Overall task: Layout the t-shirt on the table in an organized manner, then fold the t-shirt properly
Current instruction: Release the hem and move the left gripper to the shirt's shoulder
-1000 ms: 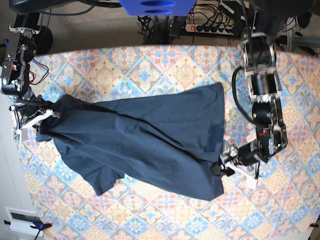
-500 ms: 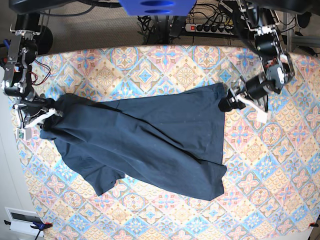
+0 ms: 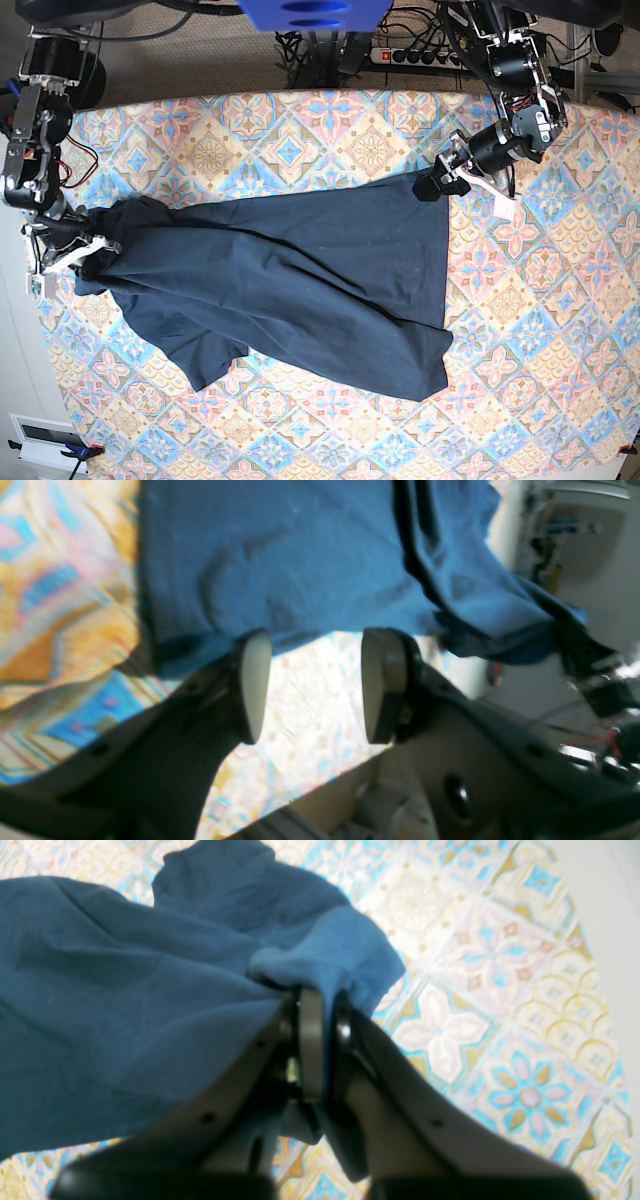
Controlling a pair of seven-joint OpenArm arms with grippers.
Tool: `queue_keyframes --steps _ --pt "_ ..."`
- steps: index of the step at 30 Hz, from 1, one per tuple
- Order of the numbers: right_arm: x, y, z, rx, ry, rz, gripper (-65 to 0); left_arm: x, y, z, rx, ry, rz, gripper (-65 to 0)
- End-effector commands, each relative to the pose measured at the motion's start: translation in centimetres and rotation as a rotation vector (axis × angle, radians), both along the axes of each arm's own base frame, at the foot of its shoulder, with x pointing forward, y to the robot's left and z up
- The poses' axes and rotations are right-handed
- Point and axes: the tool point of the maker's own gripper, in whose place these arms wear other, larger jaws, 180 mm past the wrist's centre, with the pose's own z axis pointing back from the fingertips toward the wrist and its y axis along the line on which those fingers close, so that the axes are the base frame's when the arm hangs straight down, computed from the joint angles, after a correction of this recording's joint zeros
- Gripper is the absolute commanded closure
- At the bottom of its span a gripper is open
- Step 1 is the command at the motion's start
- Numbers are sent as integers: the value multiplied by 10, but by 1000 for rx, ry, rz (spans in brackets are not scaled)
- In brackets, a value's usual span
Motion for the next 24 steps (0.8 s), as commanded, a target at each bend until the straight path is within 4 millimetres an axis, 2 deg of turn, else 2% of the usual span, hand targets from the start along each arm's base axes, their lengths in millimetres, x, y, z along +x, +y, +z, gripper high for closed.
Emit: queue_keyframes --steps 1,4,9,11,18,21,24 --pt "8 -6 20 -28 -63 3 -8 6 0 11 -9 -44 0 -272" --pt "8 -6 20 -28 -63 3 -8 6 1 11 -9 -43 2 -294" --pt "8 -5 21 -28 -66 5 -8 -3 0 5 -16 -17 7 -414" --pt "8 -5 21 -28 -66 5 -8 -11 -7 0 -41 3 14 -443" --pt "8 -5 21 -28 -64 5 -8 -18 -28 -15 -128 56 48 -447" --pt "8 -5 21 -28 -64 5 -8 -23 -24 -31 -153 106 83 -447" --pt "8 -5 21 -28 -63 4 -8 -20 -15 -42 -197 132 162 -447"
